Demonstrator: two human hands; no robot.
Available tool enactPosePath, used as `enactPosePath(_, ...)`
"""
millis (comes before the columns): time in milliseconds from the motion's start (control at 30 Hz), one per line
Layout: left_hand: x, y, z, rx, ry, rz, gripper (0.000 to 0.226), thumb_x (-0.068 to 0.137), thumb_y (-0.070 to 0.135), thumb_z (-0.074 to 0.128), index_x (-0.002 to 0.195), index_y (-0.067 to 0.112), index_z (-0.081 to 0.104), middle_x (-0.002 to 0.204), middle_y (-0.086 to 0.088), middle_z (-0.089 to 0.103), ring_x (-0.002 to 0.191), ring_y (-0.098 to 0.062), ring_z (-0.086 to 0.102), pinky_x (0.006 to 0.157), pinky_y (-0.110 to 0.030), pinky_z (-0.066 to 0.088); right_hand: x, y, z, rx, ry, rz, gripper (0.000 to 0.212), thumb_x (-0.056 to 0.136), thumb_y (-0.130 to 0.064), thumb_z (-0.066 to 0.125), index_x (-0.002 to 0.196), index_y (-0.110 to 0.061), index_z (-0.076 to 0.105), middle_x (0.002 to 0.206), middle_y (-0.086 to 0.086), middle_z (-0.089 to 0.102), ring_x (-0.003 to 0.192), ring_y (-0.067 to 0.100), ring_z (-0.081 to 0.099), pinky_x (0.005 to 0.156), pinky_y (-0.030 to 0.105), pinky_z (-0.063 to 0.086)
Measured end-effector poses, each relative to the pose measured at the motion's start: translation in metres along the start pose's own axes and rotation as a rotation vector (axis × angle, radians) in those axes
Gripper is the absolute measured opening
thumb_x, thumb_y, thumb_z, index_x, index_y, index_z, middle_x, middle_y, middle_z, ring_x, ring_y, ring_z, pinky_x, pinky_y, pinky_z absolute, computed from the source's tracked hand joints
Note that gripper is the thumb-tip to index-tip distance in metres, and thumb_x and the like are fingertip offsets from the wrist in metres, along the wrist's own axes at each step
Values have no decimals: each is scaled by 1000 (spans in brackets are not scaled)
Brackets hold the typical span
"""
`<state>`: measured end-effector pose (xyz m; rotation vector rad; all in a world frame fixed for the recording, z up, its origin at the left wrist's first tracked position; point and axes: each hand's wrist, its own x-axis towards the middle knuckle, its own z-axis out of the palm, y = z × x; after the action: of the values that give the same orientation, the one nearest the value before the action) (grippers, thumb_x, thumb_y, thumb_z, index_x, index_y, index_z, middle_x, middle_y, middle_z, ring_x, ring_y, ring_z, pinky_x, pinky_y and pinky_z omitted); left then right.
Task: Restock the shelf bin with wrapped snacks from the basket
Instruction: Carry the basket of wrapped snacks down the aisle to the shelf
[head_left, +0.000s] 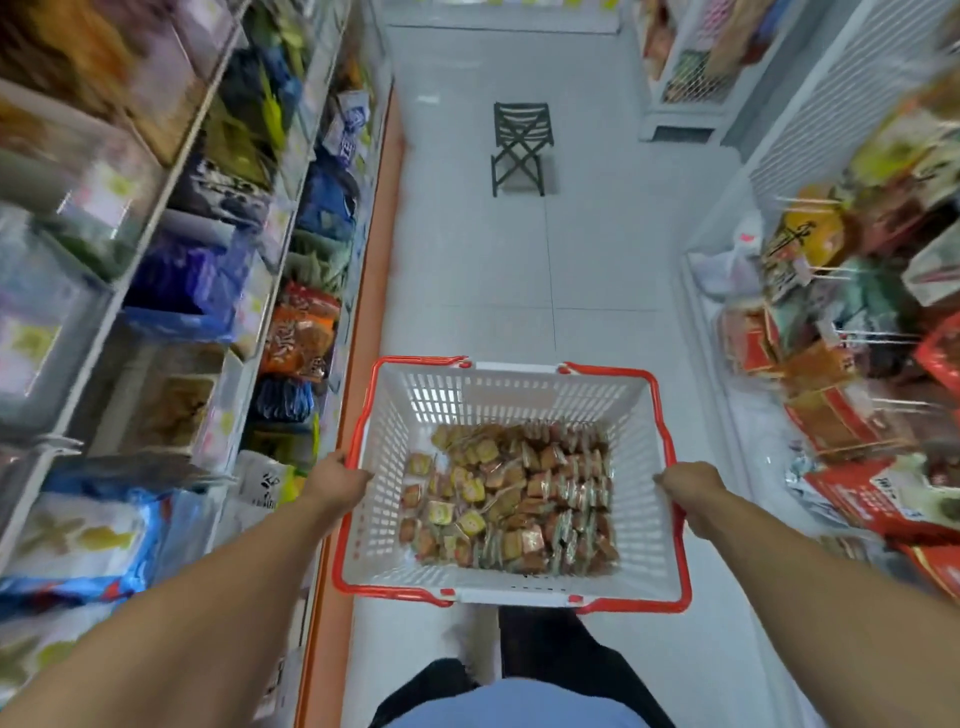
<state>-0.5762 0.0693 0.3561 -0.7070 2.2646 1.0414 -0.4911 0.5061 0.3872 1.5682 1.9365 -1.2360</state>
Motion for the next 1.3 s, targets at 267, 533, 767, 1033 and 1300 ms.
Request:
enactPosePath(267, 96, 147, -24, 119, 26, -28, 49, 99, 15, 65, 144, 1, 50, 113, -21, 69, 92, -38, 69, 69, -39, 58, 89, -164, 6, -23, -101, -81, 13, 93, -4, 66, 97, 7, 61, 82, 16, 62, 74, 30, 60, 64, 34, 46)
enactPosePath(533, 191, 264, -44, 64, 83, -114, 47, 96, 18, 69, 137, -1, 57, 121, -23, 69, 101, -38, 71, 86, -49, 62, 159, -346, 18, -32, -87, -107, 24, 95, -4, 63, 73, 0, 52, 71, 12, 54, 61, 22, 51, 48, 29, 35)
enactPosePath(767, 325, 377, -57, 89, 82, -89, 41, 94, 17, 71, 129, -3, 63, 121, -24, 69, 107, -38, 69, 93, -46, 58, 234, -511, 54, -84, -69, -147, 15, 93, -1, 64, 102, 12, 61, 76, 13, 59, 67, 26, 56, 55, 29, 42)
enactPosePath(1033, 457, 534, -97, 134, 68, -80, 43, 97, 19, 68, 132, -4, 59, 126, -24, 67, 113, -39, 66, 95, -47, 56, 302, -699, 76, -61, -22, -167, 25, 93, -6, 67, 108, 13, 63, 102, 21, 66, 103, 41, 64, 79, 40, 49)
enactPosePath(1300, 590, 674, -109, 104, 115, -146, 40, 96, 15, 64, 130, -3, 62, 128, -25, 65, 120, -42, 61, 102, -46, 51, 404, -890, 103, -32, -85, -223, 21, 89, 1, 69, 105, 14, 64, 87, 17, 66, 76, 32, 62, 66, 33, 48)
